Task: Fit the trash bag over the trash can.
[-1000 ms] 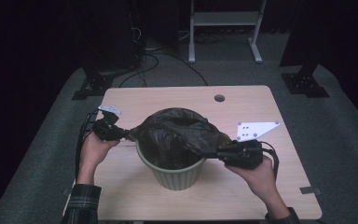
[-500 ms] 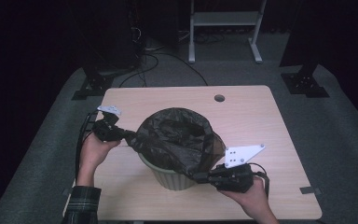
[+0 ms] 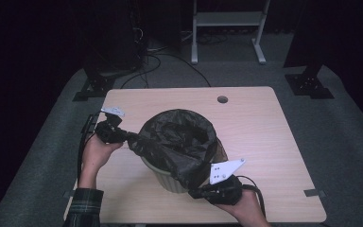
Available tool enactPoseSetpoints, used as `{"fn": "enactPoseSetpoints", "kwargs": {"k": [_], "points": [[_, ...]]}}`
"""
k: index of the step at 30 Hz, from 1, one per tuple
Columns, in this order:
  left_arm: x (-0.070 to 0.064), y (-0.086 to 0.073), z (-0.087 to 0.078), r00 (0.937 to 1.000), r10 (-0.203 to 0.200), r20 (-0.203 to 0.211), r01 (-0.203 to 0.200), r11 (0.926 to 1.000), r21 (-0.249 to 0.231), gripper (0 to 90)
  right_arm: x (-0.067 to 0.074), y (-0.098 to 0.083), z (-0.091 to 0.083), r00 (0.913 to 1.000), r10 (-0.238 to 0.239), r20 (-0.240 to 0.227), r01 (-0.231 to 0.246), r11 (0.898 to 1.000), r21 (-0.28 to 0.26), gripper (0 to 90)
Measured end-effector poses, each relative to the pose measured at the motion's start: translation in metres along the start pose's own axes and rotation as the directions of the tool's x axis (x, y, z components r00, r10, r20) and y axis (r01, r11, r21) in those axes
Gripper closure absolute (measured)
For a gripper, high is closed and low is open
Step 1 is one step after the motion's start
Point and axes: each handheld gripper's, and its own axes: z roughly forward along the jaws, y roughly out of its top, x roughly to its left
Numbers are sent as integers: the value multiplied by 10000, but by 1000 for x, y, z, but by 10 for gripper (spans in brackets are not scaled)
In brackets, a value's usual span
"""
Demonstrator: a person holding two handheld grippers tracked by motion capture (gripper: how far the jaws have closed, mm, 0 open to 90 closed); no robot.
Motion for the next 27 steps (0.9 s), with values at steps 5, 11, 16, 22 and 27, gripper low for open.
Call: {"fn": "enactPoseSetpoints", "kwargs": {"k": [5, 11, 16, 22, 27], "points": [[0, 1, -3, 10000, 6, -31, -6, 10000, -79, 899, 5, 11, -30, 9998, -206, -5, 203, 9905, -1361, 823], [0, 2, -6, 10000, -11, -64, 10, 9999, -102, 899, 6, 29, -75, 9968, -441, 661, 599, 9636, -2605, 763], [1, 3, -7, 10000, -11, -98, 10, 10000, -90, 899, -1, 39, -105, 9950, -343, 943, 651, 9359, -3461, 712], [2, 2, -7, 9999, -71, -98, 70, 9999, -91, 899, -7, 50, -127, 9849, -196, 1721, 813, 9295, -3598, 705], [0, 3, -6, 10000, -28, -89, 28, 10000, -62, 899, -28, 51, -117, 9842, 215, 1760, 357, 9483, -3154, 677]]}}
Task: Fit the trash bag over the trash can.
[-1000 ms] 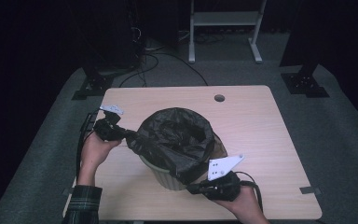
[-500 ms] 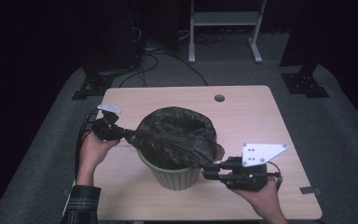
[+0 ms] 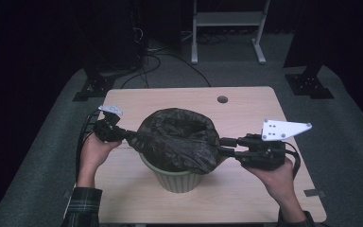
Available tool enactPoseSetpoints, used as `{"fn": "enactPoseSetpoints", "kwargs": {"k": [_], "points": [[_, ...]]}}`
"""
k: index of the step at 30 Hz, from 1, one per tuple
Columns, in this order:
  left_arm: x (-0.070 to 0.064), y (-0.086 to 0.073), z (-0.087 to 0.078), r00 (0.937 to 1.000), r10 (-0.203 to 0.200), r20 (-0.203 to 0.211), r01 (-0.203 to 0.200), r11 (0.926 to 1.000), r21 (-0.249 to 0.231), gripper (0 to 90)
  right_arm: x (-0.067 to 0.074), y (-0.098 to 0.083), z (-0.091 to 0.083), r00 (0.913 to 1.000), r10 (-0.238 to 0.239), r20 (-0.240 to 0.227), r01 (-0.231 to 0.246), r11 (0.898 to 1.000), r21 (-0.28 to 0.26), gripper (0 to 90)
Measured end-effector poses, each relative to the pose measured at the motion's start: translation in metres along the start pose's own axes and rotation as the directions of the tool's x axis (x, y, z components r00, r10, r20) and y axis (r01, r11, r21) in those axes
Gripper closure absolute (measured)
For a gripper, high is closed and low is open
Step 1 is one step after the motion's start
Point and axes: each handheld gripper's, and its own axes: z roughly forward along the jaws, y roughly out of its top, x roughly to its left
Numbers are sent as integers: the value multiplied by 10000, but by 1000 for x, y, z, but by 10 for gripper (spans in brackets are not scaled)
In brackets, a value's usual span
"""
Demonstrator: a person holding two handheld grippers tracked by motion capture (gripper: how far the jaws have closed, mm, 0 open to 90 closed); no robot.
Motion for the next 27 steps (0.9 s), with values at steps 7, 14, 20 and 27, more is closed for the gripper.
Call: {"fn": "enactPoseSetpoints", "kwargs": {"k": [7, 14, 20, 27], "points": [[-1, 2, 1, 10000, 29, 41, -29, 10000, 13, 899, -16, -2, 25, 9996, 269, -76, -265, 9985, 474, 670], [-1, 2, 3, 10000, 36, 78, -37, 10000, 50, 899, -22, -5, 37, 9995, 298, -39, -294, 9966, 768, 866], [-1, 2, 3, 10000, 30, 87, -30, 10000, 42, 899, -14, -6, 37, 9980, 243, -582, -201, 9972, 721, 899], [-4, 1, 2, 9999, 76, 136, -76, 10000, -13, 899, 14, -18, 43, 9912, -13, -1325, 125, 9964, 836, 899]]}}
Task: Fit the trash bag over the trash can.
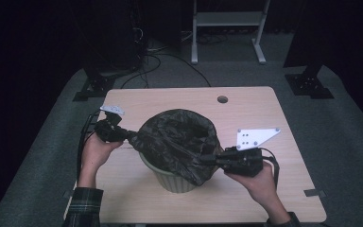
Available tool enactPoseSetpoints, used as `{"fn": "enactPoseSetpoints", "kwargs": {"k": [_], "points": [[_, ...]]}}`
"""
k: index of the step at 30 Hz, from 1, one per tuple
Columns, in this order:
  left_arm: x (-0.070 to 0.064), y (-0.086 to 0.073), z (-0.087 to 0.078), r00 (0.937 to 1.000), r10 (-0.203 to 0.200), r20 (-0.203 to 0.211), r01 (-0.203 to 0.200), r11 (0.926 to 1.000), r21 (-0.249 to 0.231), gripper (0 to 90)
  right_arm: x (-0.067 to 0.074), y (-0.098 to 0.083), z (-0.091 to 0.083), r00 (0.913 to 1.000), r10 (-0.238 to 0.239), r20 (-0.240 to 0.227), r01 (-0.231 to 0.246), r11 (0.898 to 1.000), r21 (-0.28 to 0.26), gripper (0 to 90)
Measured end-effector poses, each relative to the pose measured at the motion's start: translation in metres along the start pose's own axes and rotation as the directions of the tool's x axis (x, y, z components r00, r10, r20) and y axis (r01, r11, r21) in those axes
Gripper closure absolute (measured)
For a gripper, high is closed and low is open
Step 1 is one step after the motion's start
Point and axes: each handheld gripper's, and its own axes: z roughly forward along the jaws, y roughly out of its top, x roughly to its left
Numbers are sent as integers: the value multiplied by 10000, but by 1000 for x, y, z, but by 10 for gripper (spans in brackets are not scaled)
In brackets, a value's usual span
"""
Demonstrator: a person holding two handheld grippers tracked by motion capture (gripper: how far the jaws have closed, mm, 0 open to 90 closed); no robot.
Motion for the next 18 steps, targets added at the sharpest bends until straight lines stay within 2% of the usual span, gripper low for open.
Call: {"fn": "enactPoseSetpoints", "kwargs": {"k": [8, 18], "points": [[-1, -2, -1, 10000, -15, 59, 16, 9999, -117, 899, 21, -22, 13, 9979, 9, -650, 23, 9988, 487, 899], [-6, 0, -2, 9995, 149, 280, -145, 9998, -165, 899, 28, -45, 41, 9927, 333, -1156, -204, 9936, 1107, 900]]}}
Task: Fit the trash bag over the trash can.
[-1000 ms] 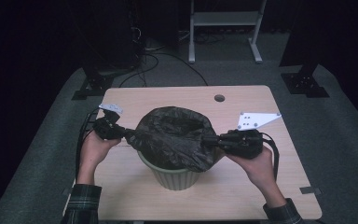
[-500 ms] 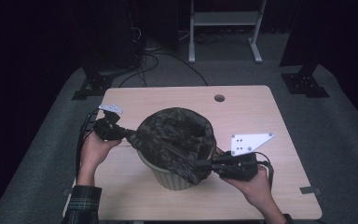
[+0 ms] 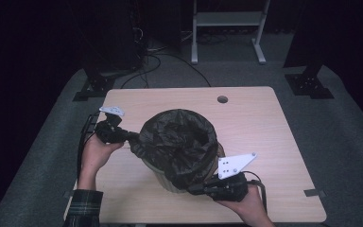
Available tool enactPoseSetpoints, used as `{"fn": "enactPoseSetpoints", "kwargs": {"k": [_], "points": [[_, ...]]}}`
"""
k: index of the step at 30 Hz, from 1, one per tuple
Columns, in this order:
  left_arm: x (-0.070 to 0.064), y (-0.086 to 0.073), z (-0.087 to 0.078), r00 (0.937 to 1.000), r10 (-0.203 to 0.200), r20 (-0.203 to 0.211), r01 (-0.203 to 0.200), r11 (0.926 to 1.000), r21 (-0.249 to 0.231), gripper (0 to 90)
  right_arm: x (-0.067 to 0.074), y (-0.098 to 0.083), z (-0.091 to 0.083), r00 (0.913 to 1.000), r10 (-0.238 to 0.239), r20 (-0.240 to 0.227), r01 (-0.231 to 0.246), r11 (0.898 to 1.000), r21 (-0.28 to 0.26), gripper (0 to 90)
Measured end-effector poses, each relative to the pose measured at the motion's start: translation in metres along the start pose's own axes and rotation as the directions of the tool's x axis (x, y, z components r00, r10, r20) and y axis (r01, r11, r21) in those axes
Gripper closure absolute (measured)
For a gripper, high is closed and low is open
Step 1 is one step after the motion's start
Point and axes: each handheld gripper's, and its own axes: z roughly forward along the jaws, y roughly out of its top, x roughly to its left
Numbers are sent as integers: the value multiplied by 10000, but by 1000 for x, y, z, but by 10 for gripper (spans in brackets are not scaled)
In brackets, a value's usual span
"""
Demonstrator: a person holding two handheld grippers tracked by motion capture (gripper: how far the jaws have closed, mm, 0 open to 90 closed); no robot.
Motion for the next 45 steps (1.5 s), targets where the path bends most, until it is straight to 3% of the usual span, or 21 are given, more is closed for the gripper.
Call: {"fn": "enactPoseSetpoints", "kwargs": {"k": [7, 13, 17, 21, 27, 35, 45], "points": [[0, -1, 3, 9999, -23, 110, 23, 10000, 21, 899, -1, -5, 21, 10000, 26, -96, -22, 9991, 424, 900], [0, -3, 9, 9998, -49, 188, 46, 9999, 164, 899, -2, -8, 30, 9999, 108, -56, -106, 9992, 375, 900], [3, -6, 10, 9998, -153, 154, 149, 9996, 234, 899, 0, -10, 37, 10000, 22, 16, -23, 9978, 658, 900], [6, -8, 12, 9996, -245, -123, 250, 9986, 468, 899, -4, -15, 36, 9998, 133, 166, -146, 9967, 801, 900], [9, -11, 15, 9996, -296, -39, 298, 9984, 476, 899, -11, -27, 32, 9991, 117, 414, -158, 9948, 1009, 900], [11, -14, 26, 9994, -347, -44, 349, 9971, 681, 899, -25, -45, 31, 9958, 302, 864, -442, 9852, 1654, 900], [16, -21, 45, 9991, -392, -186, 411, 9920, 1192, 899, -37, -63, 48, 9922, 566, 1110, -821, 9671, 2409, 900]]}}
